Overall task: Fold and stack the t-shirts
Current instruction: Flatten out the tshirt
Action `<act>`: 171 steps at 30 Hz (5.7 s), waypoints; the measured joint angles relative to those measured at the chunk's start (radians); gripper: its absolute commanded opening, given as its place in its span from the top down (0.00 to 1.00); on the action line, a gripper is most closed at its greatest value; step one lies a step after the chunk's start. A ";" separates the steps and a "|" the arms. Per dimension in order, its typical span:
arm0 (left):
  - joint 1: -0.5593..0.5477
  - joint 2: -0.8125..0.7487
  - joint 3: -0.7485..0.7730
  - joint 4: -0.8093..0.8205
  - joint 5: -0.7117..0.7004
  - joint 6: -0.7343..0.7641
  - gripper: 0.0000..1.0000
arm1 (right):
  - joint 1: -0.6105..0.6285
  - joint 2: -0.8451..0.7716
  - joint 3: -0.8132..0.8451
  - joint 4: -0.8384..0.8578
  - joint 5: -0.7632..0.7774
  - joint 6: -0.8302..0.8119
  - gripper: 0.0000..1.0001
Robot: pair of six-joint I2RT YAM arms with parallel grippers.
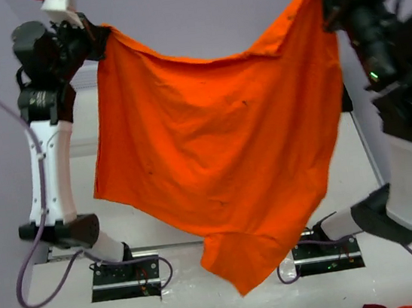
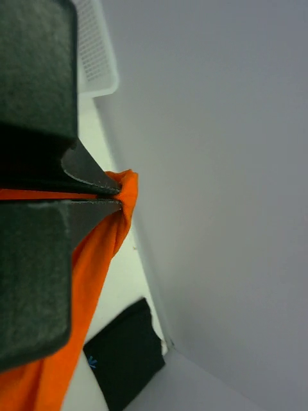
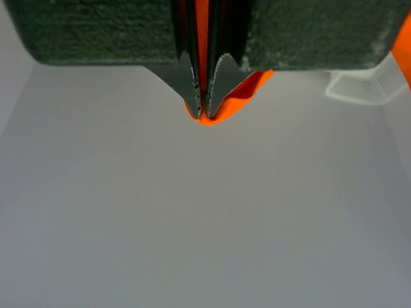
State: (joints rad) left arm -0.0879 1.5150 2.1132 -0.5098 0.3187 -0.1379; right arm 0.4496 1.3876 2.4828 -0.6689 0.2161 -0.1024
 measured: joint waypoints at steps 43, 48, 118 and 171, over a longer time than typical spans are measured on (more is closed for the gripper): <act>0.085 0.237 -0.699 0.029 -0.104 -0.086 1.00 | -0.076 -0.140 -1.190 0.038 -0.019 0.273 1.00; 0.085 0.167 -0.690 0.030 -0.122 -0.088 1.00 | -0.080 -0.252 -1.138 0.058 0.018 0.286 1.00; 0.289 0.169 -0.426 0.538 0.339 -0.161 1.00 | -0.205 0.053 -0.650 0.267 -0.182 0.096 1.00; 0.197 -0.340 -0.801 0.424 0.256 -0.260 1.00 | 0.048 -0.130 -0.642 0.089 0.107 0.164 1.00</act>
State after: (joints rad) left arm 0.1089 1.1748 1.3117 -0.0860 0.5747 -0.3977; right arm 0.4980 1.2579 1.8412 -0.5797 0.3229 0.0612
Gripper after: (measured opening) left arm 0.008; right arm 0.008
